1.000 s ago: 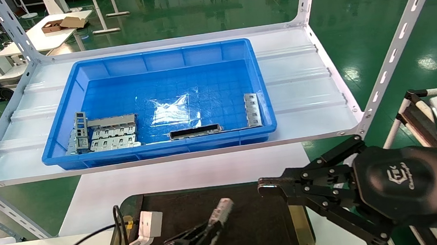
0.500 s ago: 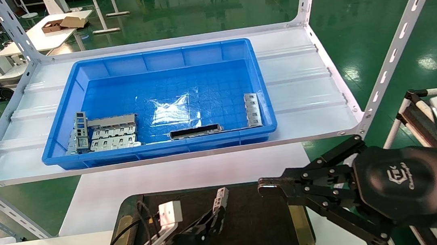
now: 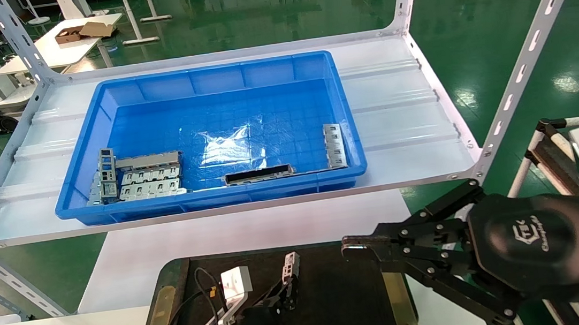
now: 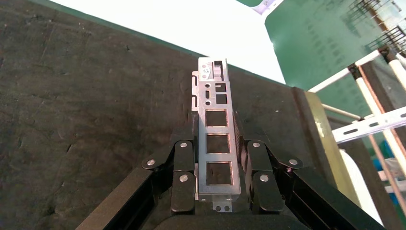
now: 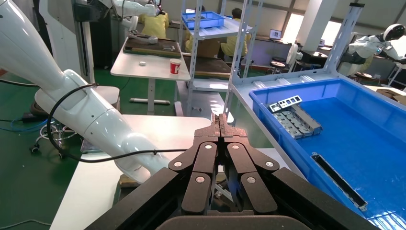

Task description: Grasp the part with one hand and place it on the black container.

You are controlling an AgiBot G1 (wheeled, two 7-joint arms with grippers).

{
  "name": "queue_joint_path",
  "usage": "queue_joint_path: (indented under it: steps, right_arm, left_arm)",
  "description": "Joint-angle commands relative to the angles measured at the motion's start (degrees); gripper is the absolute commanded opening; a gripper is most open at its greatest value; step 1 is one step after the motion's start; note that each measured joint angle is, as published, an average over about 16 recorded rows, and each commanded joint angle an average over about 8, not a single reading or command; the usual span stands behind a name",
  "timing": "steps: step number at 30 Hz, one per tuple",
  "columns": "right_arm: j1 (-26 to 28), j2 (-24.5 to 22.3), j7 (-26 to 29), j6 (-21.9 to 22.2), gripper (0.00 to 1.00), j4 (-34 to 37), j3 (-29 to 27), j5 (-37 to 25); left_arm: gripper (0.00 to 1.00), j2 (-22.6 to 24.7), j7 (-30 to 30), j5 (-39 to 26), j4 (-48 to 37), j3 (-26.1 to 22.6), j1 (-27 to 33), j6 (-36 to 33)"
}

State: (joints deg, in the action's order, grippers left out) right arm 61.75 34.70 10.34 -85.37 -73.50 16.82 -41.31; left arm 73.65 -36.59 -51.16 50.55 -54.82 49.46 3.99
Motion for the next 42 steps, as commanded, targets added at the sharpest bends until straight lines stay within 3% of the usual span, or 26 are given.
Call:
queue_joint_path:
  steps: [1,6,8,9,14,16,17,31,42]
  right_arm:
    - [0.0,0.0,0.0,0.0,0.0,0.0,0.0,0.0]
    - [0.0,0.0,0.0,0.0,0.0,0.0,0.0,0.0]
    - [0.0,0.0,0.0,0.0,0.09,0.0,0.0,0.0]
    - [0.0,0.0,0.0,0.0,0.18,0.0,0.0,0.0]
    - [0.0,0.0,0.0,0.0,0.8,0.0,0.1,0.0]
    - [0.0,0.0,0.0,0.0,0.97,0.0,0.1,0.0]
    - [0.0,0.0,0.0,0.0,1.0,0.0,0.1,0.0]
    - [0.0,0.0,-0.1,0.0,1.0,0.0,0.1,0.1]
    - [0.0,-0.1,-0.1,0.1,1.0,0.0,0.1,0.1]
  left_arm:
    - [0.0,0.5,0.1,0.0,-0.7,-0.4,0.2,0.5]
    - [0.0,1.1,0.2,0.0,-2.0,-0.7,0.3,0.8]
    - [0.02,1.4,0.2,0.0,-2.4,-0.7,0.4,0.9]
    - [0.06,1.4,0.2,0.0,-2.6,-0.7,0.4,1.0]
    - [0.67,1.9,-0.1,0.3,-3.3,-0.7,0.3,1.4]
    - [0.91,2.0,-0.3,0.5,-3.6,-0.7,0.3,1.5]
    - [0.98,2.1,-0.4,0.6,-3.7,-0.7,0.3,1.5]
    - [1.0,0.6,-0.4,0.0,-1.6,-0.3,0.7,-0.5]
    - [1.0,-8.8,3.8,-2.8,9.6,4.6,-1.3,-11.7]
